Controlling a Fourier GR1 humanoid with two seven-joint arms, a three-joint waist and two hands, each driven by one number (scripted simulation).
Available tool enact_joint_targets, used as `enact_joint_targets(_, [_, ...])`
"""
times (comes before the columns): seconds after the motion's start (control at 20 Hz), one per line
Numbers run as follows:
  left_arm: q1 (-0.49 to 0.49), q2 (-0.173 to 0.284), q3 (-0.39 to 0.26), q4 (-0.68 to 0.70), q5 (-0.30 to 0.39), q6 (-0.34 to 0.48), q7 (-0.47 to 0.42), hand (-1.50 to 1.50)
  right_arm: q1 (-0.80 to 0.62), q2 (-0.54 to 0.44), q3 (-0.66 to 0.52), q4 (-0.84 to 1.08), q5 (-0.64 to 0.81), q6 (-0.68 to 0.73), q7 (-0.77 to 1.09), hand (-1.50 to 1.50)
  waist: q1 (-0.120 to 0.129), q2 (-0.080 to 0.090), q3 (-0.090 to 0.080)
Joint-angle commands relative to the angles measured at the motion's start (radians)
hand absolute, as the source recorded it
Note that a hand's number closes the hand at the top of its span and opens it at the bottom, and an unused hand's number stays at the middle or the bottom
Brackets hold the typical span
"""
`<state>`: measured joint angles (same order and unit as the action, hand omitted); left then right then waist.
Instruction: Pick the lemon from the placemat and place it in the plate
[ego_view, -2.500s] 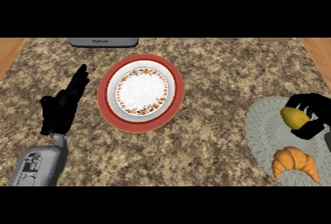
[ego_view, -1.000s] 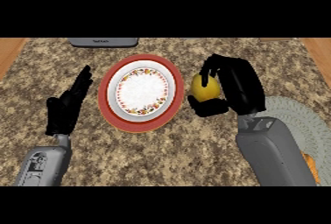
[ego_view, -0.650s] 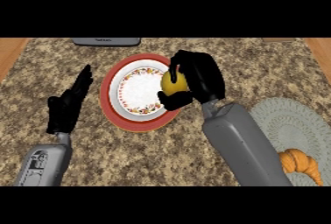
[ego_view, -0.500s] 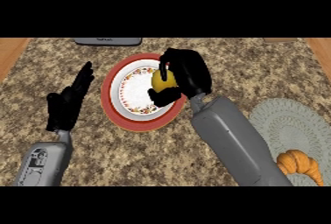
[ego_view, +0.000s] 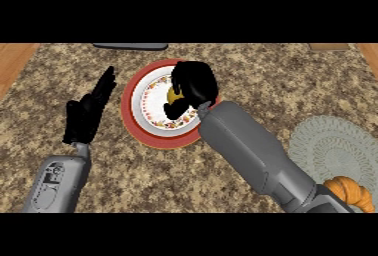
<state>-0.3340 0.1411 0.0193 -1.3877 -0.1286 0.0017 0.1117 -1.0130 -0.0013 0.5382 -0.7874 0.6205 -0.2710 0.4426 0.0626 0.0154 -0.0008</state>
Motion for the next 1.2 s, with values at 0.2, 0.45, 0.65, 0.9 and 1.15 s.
enact_joint_targets(0.2, [-0.032, -0.022, -0.017, 0.078, -0.016, -0.002, -0.062, 0.00, -0.035, 0.001, 0.058, 0.150, -0.276, -0.088, -0.039, -1.50, 0.045, 0.019, 0.000])
enact_joint_targets(0.45, [-0.048, -0.026, -0.025, 0.052, -0.012, -0.011, -0.018, 0.00, -0.029, 0.001, 0.112, 0.120, -0.412, -0.164, -0.082, -1.50, 0.058, 0.012, 0.001])
enact_joint_targets(0.65, [-0.050, -0.018, -0.019, 0.021, -0.012, -0.007, 0.005, 0.00, 0.005, 0.001, 0.033, 0.088, -0.529, -0.270, -0.220, -1.50, 0.047, 0.012, 0.003])
enact_joint_targets(0.9, [-0.008, 0.010, 0.021, 0.009, -0.016, 0.019, -0.003, 0.00, 0.044, 0.001, -0.068, 0.074, -0.613, -0.398, -0.329, -1.50, -0.014, -0.004, 0.002])
enact_joint_targets(1.15, [0.118, 0.006, 0.015, -0.035, -0.017, 0.018, -0.054, 0.00, 0.095, -0.073, -0.190, 0.034, -0.658, -0.374, -0.389, -1.50, -0.051, -0.015, 0.001])
